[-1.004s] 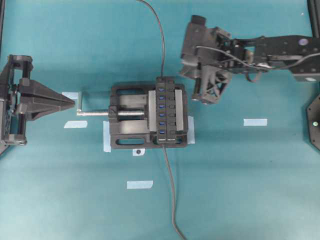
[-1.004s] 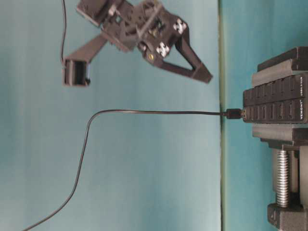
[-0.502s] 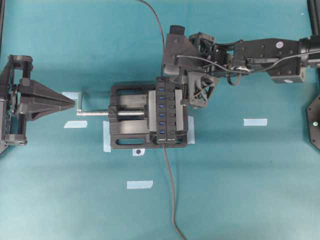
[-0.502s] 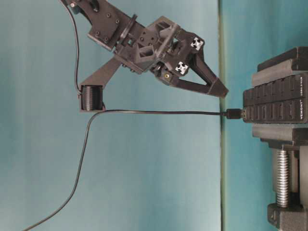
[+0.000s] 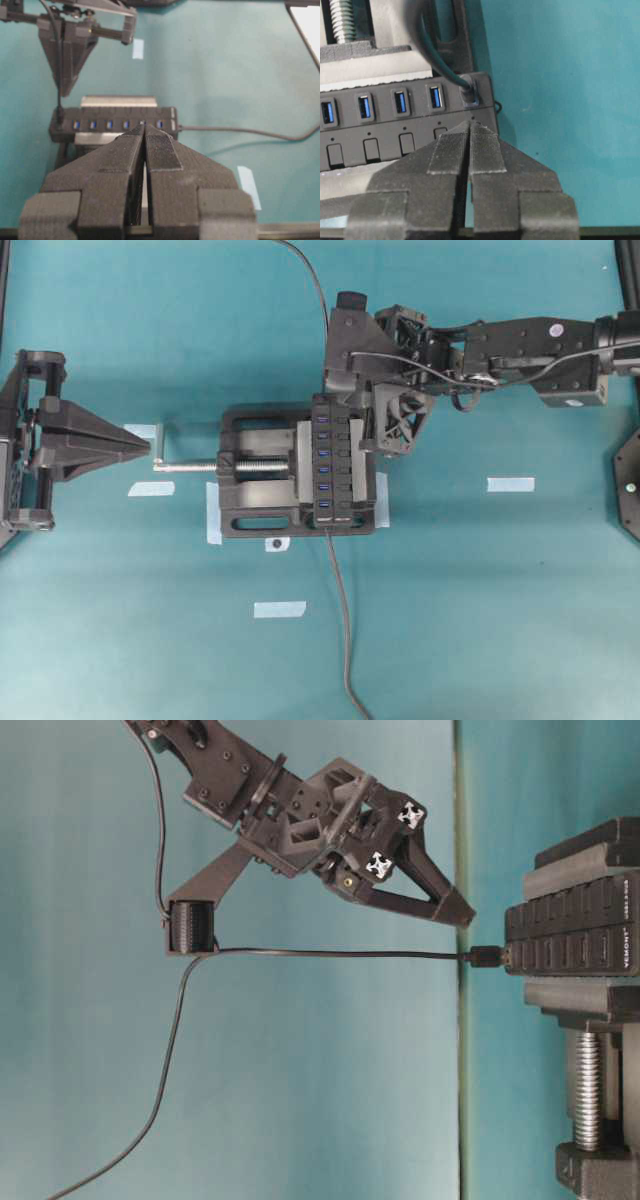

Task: Insert the USB into the center port of the fixed hub
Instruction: 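Move the right gripper toward the black USB plug near the hub, then grasp the black USB plug with the right gripper and lift it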

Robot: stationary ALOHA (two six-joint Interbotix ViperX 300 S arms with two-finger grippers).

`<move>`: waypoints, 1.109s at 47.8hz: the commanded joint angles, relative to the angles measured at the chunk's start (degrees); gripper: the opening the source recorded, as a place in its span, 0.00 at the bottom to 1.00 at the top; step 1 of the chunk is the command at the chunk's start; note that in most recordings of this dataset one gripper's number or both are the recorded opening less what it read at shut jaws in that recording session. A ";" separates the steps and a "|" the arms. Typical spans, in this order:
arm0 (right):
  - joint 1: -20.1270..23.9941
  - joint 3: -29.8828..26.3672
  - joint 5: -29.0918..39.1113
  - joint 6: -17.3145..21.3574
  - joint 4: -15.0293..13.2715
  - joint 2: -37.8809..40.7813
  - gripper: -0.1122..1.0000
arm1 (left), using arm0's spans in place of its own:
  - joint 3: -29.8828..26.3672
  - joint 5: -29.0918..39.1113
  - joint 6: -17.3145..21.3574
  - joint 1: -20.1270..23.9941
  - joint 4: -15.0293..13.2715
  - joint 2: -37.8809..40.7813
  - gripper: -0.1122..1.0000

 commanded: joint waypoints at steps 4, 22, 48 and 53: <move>0.35 -1.58 -0.53 -0.70 -0.09 -0.70 0.12 | -0.70 -0.26 -0.09 -0.09 0.09 0.26 0.11; 1.14 -2.02 -3.08 -3.69 -0.09 -0.70 0.24 | -0.53 -0.26 -0.35 -0.09 0.09 0.26 0.11; 0.88 -4.13 -3.16 -3.43 -0.09 2.02 0.77 | -0.35 0.00 -2.72 0.00 0.09 0.26 0.11; 0.79 -4.75 -3.08 -3.52 -0.09 3.08 0.77 | -0.26 0.26 -2.81 -0.09 0.18 0.18 0.11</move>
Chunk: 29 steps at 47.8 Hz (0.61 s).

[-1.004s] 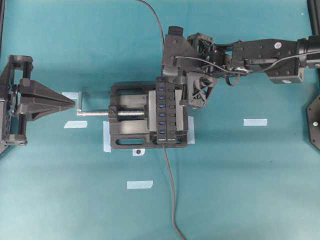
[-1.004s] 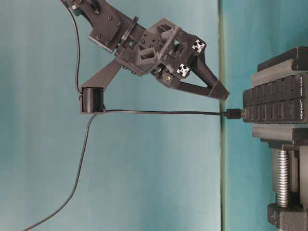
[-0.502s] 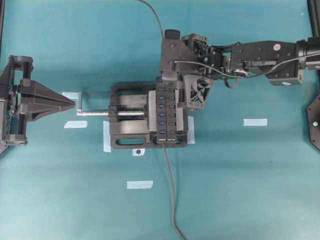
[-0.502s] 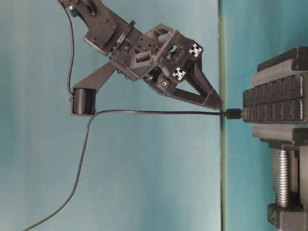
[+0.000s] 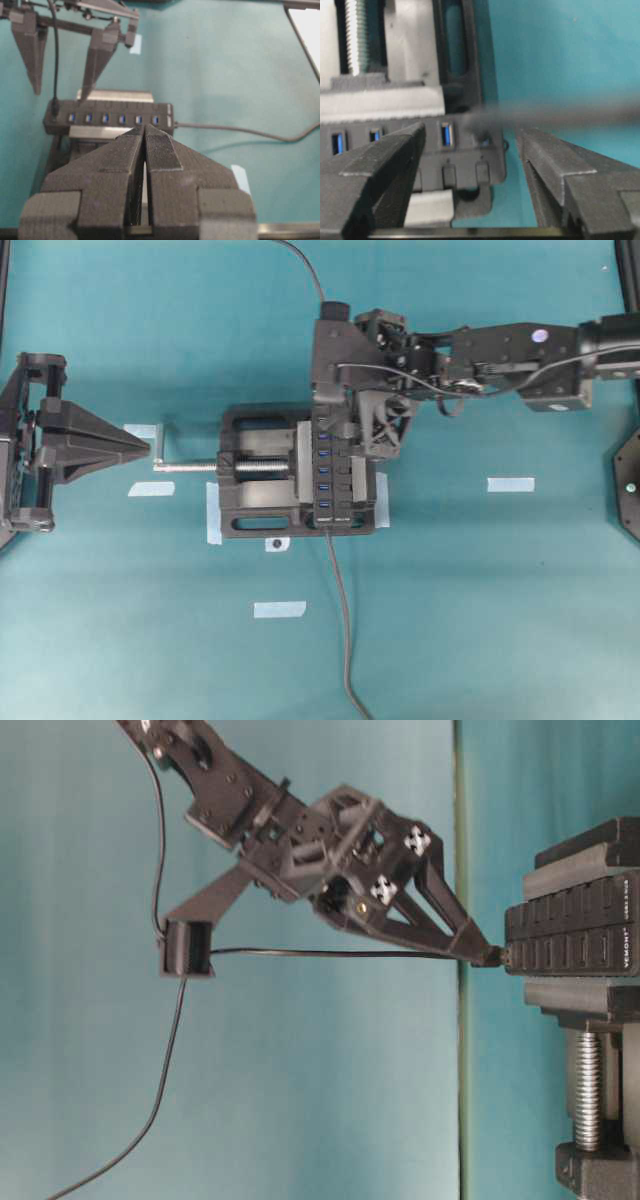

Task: Insert the USB into the center port of the fixed hub
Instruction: 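Grasp the black USB plug with the right gripper and lift it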

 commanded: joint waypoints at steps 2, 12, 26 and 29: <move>-0.18 -1.85 -0.26 -0.35 -0.09 0.26 0.76 | -0.62 0.09 -0.18 -0.18 0.00 0.18 0.11; -0.44 -2.02 -0.18 -0.35 -0.09 0.35 0.73 | -0.62 0.26 -0.18 -0.09 0.00 -0.18 0.11; -0.70 -2.55 0.35 -0.09 -0.09 0.44 0.54 | -0.62 0.79 -0.09 -0.18 0.00 -0.18 0.11; -0.70 -2.64 0.35 -0.09 -0.09 0.44 0.44 | -0.62 0.79 -0.18 -0.18 0.00 -0.18 0.11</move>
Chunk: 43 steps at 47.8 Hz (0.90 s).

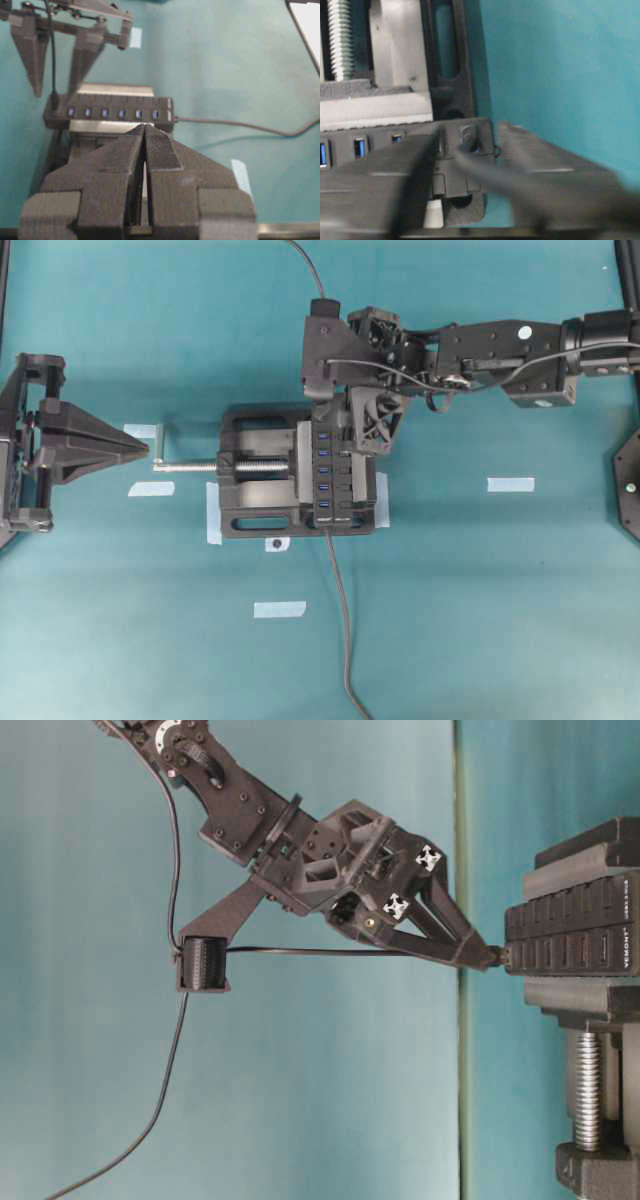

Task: Insert the USB into the center port of the fixed hub
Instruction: 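Grasp the black USB plug with the right gripper and lift it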

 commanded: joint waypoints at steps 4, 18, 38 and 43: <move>0.09 -1.58 0.18 -0.09 -0.09 -0.70 0.32 | -0.62 -0.18 -0.09 -0.09 0.09 0.18 0.11; 0.18 -2.72 4.48 0.00 0.00 -0.79 0.16 | -0.53 -0.18 -0.09 -0.09 0.09 0.18 0.11; 0.26 -6.24 6.77 -0.09 0.00 -1.05 0.16 | -0.44 -0.18 -0.09 -0.09 0.09 0.18 0.11; 0.62 -8.35 10.11 -0.09 0.00 -1.05 0.16 | -0.44 -0.18 -0.09 -0.09 0.09 0.18 0.11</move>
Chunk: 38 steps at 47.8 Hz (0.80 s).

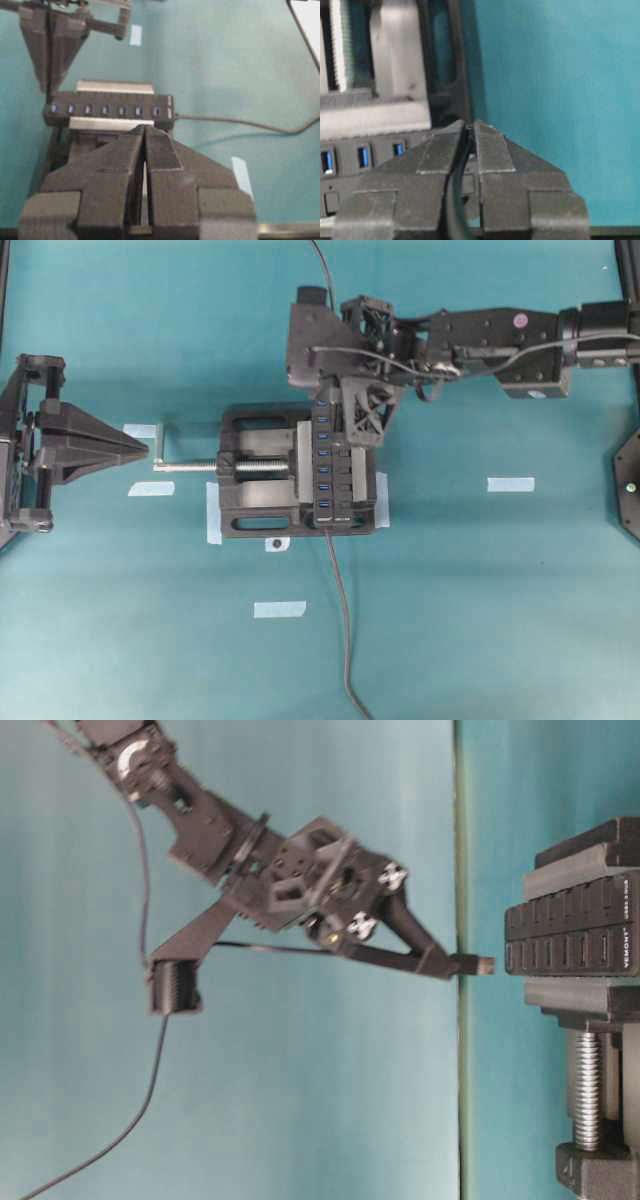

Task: Insert the USB into the center port of the fixed hub
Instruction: 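Grasp the black USB plug with the right gripper and lift it, then carry the plug with the right gripper over the hub's center port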

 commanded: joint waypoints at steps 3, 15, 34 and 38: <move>0.62 -3.69 3.78 -0.09 0.09 -1.14 0.16 | -0.62 -0.26 -0.09 -0.09 0.00 0.09 0.11; 2.46 -7.03 10.99 0.35 0.26 -1.41 0.16 | -0.44 -0.26 -0.09 -0.09 0.00 -0.44 0.11; 3.87 -8.61 13.18 0.44 2.02 -2.11 0.16 | -0.18 -0.26 -0.26 -0.09 0.00 -0.53 0.11; 4.39 -8.61 13.18 0.53 2.02 -2.20 0.16 | -0.18 -0.26 -0.26 0.00 0.00 -0.53 0.11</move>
